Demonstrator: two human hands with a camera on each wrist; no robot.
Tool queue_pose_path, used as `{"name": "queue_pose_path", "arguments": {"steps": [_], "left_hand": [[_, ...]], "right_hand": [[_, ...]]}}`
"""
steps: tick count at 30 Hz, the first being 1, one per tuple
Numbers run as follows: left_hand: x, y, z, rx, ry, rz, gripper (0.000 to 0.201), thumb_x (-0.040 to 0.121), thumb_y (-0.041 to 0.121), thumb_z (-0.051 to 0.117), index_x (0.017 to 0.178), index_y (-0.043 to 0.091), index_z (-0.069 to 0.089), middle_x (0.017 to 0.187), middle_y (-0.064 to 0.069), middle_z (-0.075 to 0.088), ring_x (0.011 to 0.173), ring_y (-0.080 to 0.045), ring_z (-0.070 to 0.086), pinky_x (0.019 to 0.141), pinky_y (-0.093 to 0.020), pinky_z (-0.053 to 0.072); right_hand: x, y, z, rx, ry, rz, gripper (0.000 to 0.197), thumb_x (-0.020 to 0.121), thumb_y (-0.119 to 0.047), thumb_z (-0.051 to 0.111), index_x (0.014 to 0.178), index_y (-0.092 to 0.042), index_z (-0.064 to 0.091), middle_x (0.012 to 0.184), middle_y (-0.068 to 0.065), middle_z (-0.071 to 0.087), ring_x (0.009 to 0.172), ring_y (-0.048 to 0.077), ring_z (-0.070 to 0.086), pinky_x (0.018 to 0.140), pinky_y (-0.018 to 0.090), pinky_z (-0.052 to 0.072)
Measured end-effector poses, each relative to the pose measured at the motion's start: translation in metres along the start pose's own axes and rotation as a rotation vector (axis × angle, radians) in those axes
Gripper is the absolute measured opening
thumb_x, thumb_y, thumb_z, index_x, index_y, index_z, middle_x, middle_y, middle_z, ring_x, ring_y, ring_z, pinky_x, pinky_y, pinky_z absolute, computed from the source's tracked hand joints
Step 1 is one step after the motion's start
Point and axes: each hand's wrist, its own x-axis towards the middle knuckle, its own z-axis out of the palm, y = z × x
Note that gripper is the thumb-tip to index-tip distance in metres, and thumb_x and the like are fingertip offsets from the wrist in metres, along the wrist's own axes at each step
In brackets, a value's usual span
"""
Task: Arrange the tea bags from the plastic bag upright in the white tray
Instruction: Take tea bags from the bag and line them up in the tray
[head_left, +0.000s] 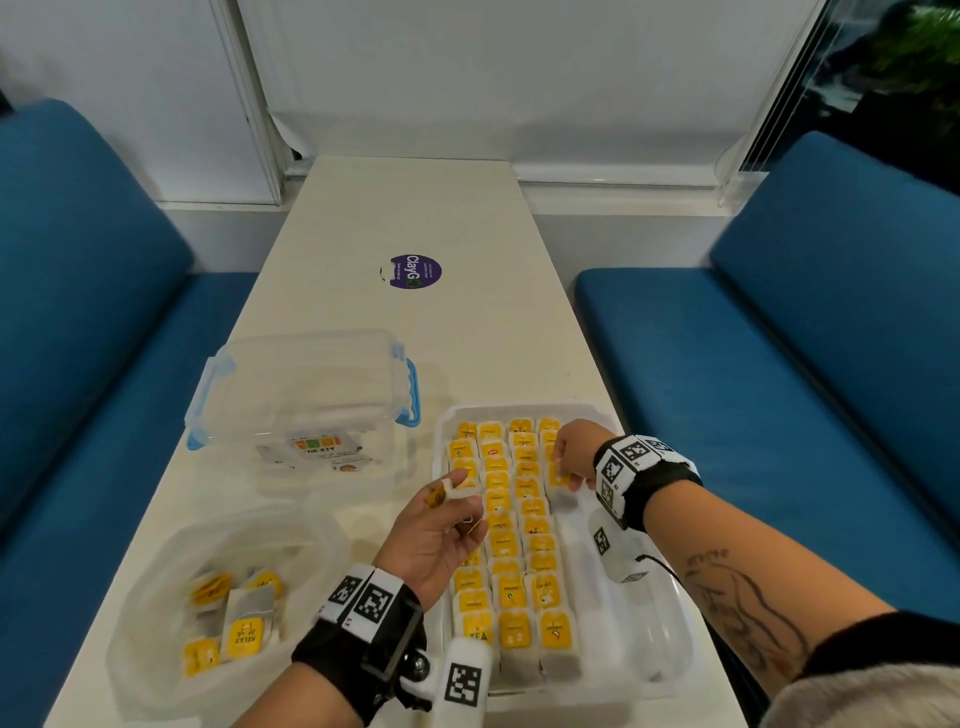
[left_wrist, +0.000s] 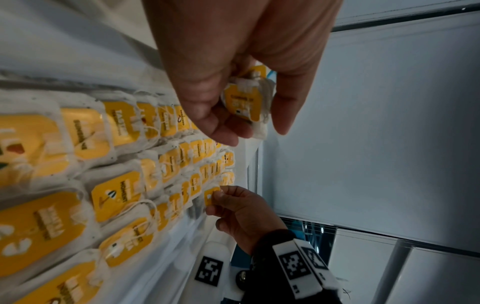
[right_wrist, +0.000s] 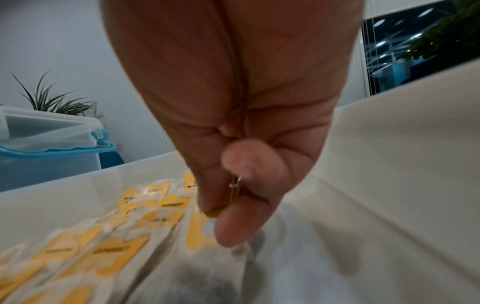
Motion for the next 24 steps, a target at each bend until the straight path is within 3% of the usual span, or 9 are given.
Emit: {"name": "queue_pose_path", "arguments": {"steps": [2, 3, 6, 8, 13, 15, 18, 20, 24], "left_hand": [[0.001, -0.001, 0.000, 0.008, -0.003, -0.007, 0.035, 0.082, -0.010, 0.055, 0.111, 0.011, 0.058, 0.074, -0.009, 0.058, 0.065, -0.016, 0.056, 0.061, -0.026, 0.055], [0.002, -0.001, -0.001, 0.010, -0.006, -0.012, 0.036, 0.082, -0.010, 0.055, 0.112, 0.011, 0.058, 0.074, -0.009, 0.058, 0.066, -0.017, 0.056, 0.062, -0.027, 0.055], [0.002, -0.001, -0.001, 0.006, -0.021, -0.032, 0.033, 0.085, -0.009, 0.052, 0.111, 0.010, 0.057, 0.076, -0.012, 0.061, 0.070, -0.020, 0.059, 0.062, -0.028, 0.056], [0.000, -0.001, 0.002, -0.005, -0.028, -0.047, 0.027, 0.087, -0.006, 0.051, 0.108, 0.009, 0.058, 0.082, -0.014, 0.063, 0.070, -0.022, 0.064, 0.061, -0.029, 0.057], [-0.003, 0.003, 0.009, -0.027, -0.057, -0.066, 0.017, 0.091, 0.002, 0.049, 0.103, 0.008, 0.059, 0.081, -0.016, 0.066, 0.062, -0.022, 0.068, 0.059, -0.031, 0.058], [-0.002, 0.002, 0.012, -0.044, -0.061, -0.077, 0.016, 0.092, 0.005, 0.048, 0.104, 0.008, 0.059, 0.077, -0.015, 0.068, 0.061, -0.022, 0.069, 0.060, -0.031, 0.058], [-0.002, 0.002, 0.018, -0.052, -0.077, -0.099, 0.016, 0.094, 0.012, 0.047, 0.105, 0.010, 0.059, 0.084, -0.016, 0.067, 0.065, -0.022, 0.071, 0.061, -0.032, 0.058], [-0.002, 0.002, 0.022, -0.048, -0.108, -0.110, 0.016, 0.095, 0.015, 0.047, 0.104, 0.010, 0.059, 0.082, -0.016, 0.069, 0.066, -0.022, 0.071, 0.061, -0.032, 0.058], [-0.003, -0.001, 0.027, -0.009, -0.153, -0.118, 0.024, 0.097, 0.024, 0.043, 0.107, 0.008, 0.058, 0.072, -0.011, 0.067, 0.053, -0.016, 0.066, 0.057, -0.030, 0.059]], "right_hand": [[0.000, 0.000, 0.000, 0.062, 0.006, 0.008, 0.028, 0.097, -0.010, 0.046, 0.070, -0.016, 0.039, 0.034, -0.006, 0.054, 0.050, 0.012, 0.045, 0.045, 0.020, 0.039], [0.000, -0.001, 0.000, 0.072, 0.007, 0.004, 0.026, 0.096, -0.010, 0.047, 0.072, -0.016, 0.041, 0.039, -0.006, 0.056, 0.051, 0.012, 0.046, 0.046, 0.020, 0.040], [-0.003, -0.003, -0.001, 0.000, 0.111, -0.019, 0.008, 0.093, -0.014, 0.053, 0.091, -0.007, 0.058, 0.080, 0.003, 0.064, 0.061, 0.015, 0.054, 0.061, 0.025, 0.049], [-0.002, 0.001, -0.006, 0.003, 0.289, -0.057, 0.017, 0.092, -0.016, 0.052, 0.101, -0.004, 0.061, 0.096, 0.011, 0.065, 0.077, 0.022, 0.059, 0.077, 0.032, 0.051], [-0.032, 0.012, -0.030, 0.543, 0.548, -0.192, 0.007, 0.090, -0.017, 0.058, 0.089, -0.011, 0.054, 0.073, -0.003, 0.050, 0.061, 0.008, 0.043, 0.052, 0.020, 0.035], [-0.052, 0.010, -0.031, 0.554, 0.529, -0.287, 0.007, 0.087, -0.018, 0.062, 0.088, -0.015, 0.055, 0.072, -0.007, 0.049, 0.061, 0.005, 0.044, 0.051, 0.018, 0.033], [-0.082, 0.002, -0.018, 0.428, 0.287, -0.461, 0.016, 0.081, -0.010, 0.070, 0.091, -0.019, 0.061, 0.070, -0.006, 0.054, 0.056, 0.005, 0.047, 0.043, 0.010, 0.036], [-0.092, -0.003, -0.003, 0.355, 0.181, -0.555, 0.026, 0.076, -0.009, 0.075, 0.093, -0.024, 0.063, 0.074, -0.007, 0.056, 0.058, 0.003, 0.048, 0.048, 0.008, 0.037], [-0.088, -0.005, 0.022, 0.313, 0.240, -0.571, 0.032, 0.071, -0.014, 0.079, 0.092, -0.029, 0.060, 0.077, -0.013, 0.052, 0.062, 0.001, 0.045, 0.060, 0.016, 0.039]]}}
